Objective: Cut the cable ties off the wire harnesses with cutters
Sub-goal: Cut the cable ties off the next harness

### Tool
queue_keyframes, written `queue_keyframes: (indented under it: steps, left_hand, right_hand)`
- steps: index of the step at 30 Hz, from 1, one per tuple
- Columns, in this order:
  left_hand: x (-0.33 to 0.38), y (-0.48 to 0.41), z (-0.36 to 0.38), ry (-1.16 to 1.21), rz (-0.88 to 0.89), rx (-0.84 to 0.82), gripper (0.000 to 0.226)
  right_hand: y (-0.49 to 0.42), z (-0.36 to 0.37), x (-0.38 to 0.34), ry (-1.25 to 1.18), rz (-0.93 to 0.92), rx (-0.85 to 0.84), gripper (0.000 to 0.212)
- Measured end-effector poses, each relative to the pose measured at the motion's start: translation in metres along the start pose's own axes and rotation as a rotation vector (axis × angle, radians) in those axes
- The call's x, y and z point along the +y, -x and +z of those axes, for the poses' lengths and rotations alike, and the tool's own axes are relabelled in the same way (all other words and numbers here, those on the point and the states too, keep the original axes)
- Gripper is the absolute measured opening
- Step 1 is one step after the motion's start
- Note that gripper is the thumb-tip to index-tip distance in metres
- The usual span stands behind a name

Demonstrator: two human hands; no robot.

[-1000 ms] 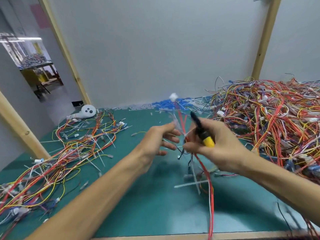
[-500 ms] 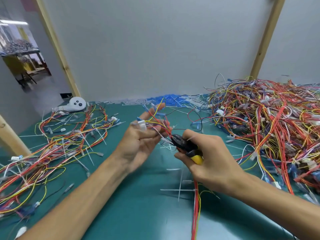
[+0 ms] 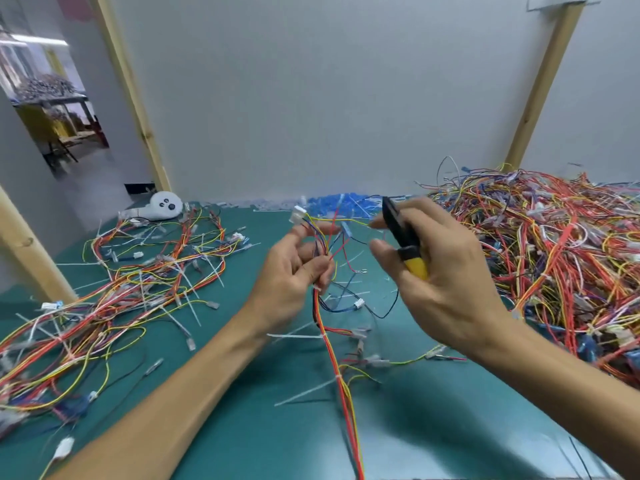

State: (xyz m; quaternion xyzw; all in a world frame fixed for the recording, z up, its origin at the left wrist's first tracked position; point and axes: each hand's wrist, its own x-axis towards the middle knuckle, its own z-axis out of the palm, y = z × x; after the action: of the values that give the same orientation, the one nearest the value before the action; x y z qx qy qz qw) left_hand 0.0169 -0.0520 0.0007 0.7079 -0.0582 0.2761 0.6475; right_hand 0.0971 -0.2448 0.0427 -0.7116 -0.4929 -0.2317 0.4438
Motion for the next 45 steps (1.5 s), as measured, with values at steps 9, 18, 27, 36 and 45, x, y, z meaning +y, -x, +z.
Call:
queue_keyframes:
  steps: [9, 18, 27, 36, 45]
  left_hand:
    - [0.005, 0.002, 0.005, 0.015, 0.016, -0.044, 0.028]
    - [0.0, 0.0, 0.014, -0.099, 0.025, 0.113, 0.027]
    - [0.001, 0.011, 0.019, -0.095, -0.199, -0.268, 0.017]
    - [0.002, 0.014, 0.025, -0.09, -0.251, -0.241, 0.013]
    - [-0.004, 0.012, 0.019, 0.015, -0.177, -0.191, 0.009]
  right_hand:
    - [0.001, 0.011, 0.011, -0.342, 0.517, -0.423, 0.014]
    - [0.002, 0.016, 0.011, -0.907, 0.878, -0.194, 0.012]
    - [-0.004, -0.007, 0.033, -1.161, 0.984, -0.082, 0.016]
    - [0.001, -0.008, 0.033, -0.861, 0.865, -0.206, 0.003]
    - [0.004, -0.018, 0.048, -0.332, 0.662, -0.105, 0.006]
